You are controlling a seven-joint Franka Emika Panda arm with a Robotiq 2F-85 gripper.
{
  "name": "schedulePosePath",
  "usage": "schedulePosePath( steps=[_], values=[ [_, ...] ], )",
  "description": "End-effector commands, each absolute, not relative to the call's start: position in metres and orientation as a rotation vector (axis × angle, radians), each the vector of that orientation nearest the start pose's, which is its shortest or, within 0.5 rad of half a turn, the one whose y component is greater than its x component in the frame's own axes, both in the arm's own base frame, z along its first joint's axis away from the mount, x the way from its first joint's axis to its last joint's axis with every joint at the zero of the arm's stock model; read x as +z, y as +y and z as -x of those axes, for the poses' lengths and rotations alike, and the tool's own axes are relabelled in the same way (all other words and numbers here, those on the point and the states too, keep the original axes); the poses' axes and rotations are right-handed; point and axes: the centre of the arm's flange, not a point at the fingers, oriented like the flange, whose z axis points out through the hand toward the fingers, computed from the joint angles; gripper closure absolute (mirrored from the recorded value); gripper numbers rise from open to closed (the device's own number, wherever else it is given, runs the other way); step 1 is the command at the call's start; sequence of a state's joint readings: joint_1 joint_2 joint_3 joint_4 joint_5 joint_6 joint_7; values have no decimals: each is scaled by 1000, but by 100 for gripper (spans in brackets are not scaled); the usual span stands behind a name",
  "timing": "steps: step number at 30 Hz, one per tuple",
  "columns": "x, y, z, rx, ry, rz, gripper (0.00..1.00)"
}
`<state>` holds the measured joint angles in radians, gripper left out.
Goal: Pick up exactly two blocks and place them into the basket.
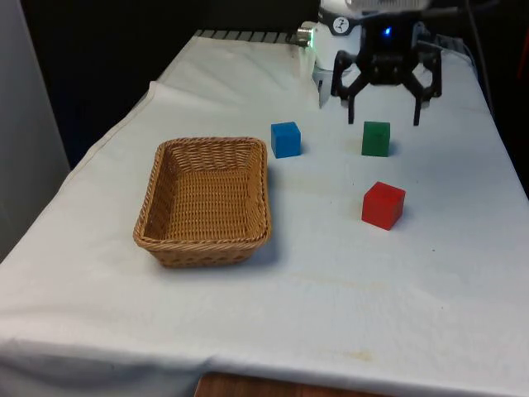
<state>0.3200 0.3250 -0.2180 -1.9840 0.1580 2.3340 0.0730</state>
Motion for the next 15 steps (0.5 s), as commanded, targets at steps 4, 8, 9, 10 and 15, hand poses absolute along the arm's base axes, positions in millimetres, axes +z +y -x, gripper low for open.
schedulePosePath(
  steps=[4, 8, 9, 10, 15],
  values=[
    [288, 72, -617, -55, 113, 3083, 0],
    [273, 73, -625, -53, 122, 3086, 0],
    [270, 74, -627, -52, 125, 3086, 0],
    [267, 75, -628, -53, 126, 3086, 0],
    [246, 79, -630, -49, 132, 3087, 0]
  ],
)
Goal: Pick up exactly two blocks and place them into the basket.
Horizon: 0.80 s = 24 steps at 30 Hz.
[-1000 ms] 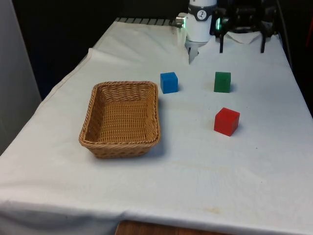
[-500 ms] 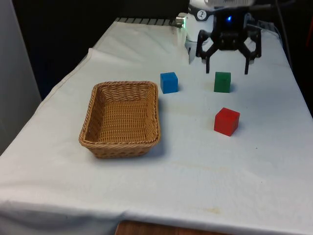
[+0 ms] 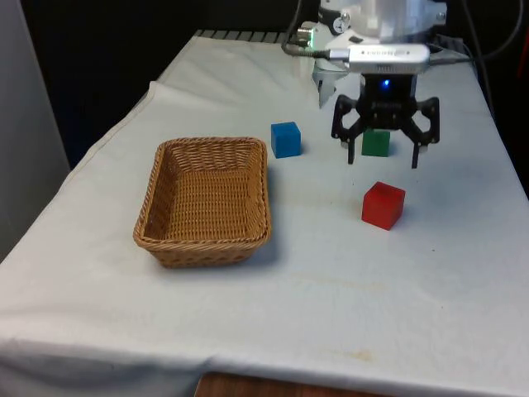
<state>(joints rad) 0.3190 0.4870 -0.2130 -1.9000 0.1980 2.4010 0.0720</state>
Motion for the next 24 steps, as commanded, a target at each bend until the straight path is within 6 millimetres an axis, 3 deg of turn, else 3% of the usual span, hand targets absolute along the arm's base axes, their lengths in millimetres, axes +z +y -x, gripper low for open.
schedulePosePath(
  steps=[1, 7, 24],
  values=[
    [248, 77, -630, -39, 133, 3098, 0],
    [220, 87, -629, -38, 144, 3088, 0],
    [170, 96, -633, -48, 186, 3078, 0]
  ],
)
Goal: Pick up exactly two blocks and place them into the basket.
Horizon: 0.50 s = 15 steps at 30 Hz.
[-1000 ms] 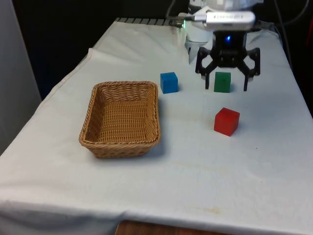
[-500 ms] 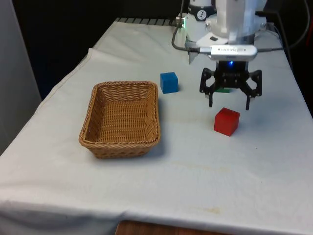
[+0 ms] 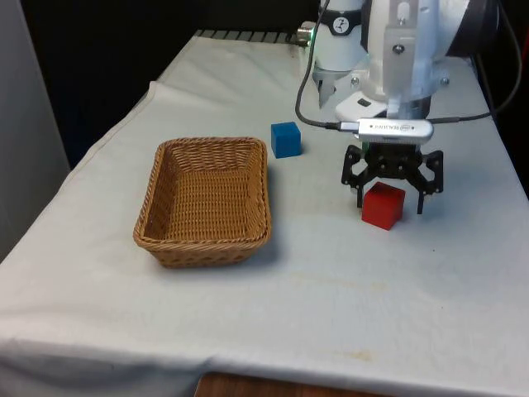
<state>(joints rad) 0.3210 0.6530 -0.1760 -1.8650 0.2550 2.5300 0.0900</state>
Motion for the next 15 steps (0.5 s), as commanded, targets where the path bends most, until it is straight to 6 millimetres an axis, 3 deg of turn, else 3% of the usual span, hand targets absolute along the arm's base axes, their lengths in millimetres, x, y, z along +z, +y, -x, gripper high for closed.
schedulePosePath(
  steps=[1, 2, 4, 8, 9, 11, 15],
  values=[
    [169, 96, -633, -51, 189, 3078, 0],
    [168, 97, -633, -53, 189, 3078, 2],
    [167, 95, -633, -43, 185, 3089, 19],
    [164, 96, -633, -55, 198, 3076, 65],
    [164, 96, -633, -56, 200, 3075, 80],
    [163, 97, -633, -58, 199, 3075, 100],
    [163, 96, -633, -58, 201, 3074, 99]
  ],
)
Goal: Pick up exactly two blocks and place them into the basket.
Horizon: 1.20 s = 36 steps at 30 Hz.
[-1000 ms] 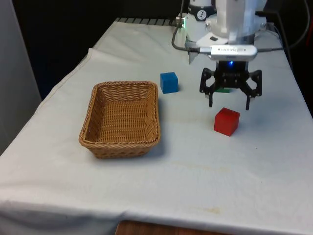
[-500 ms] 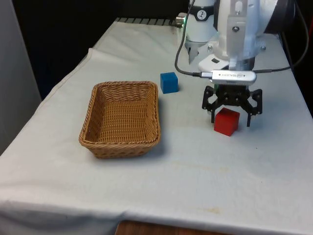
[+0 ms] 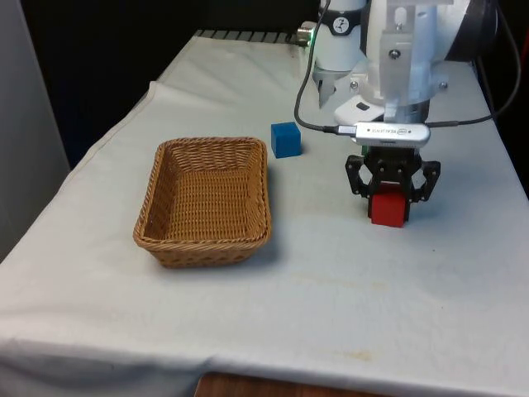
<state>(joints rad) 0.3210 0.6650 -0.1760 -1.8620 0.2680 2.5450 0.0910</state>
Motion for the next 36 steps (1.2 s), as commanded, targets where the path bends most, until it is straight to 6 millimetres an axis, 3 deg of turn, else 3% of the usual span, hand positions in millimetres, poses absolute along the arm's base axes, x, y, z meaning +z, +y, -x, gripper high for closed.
schedulePosePath(
  steps=[1, 4, 8, 9, 11, 17, 18, 25, 26, 36],
  values=[
    [163, 96, -633, -59, 201, 3074, 99],
    [162, 96, -633, -58, 202, 3075, 99],
    [178, 94, -632, -58, 200, 3077, 99],
    [172, 94, -634, -55, 198, 3080, 99],
    [188, 93, -630, -56, 194, 3077, 99],
    [211, 90, -626, -60, 177, 3071, 99],
    [207, 91, -627, -65, 181, 3067, 99],
    [240, 86, -627, -71, 140, 3069, 99],
    [236, 87, -628, -74, 146, 3066, 99],
    [273, 74, -629, -97, 78, 3062, 99]
  ],
)
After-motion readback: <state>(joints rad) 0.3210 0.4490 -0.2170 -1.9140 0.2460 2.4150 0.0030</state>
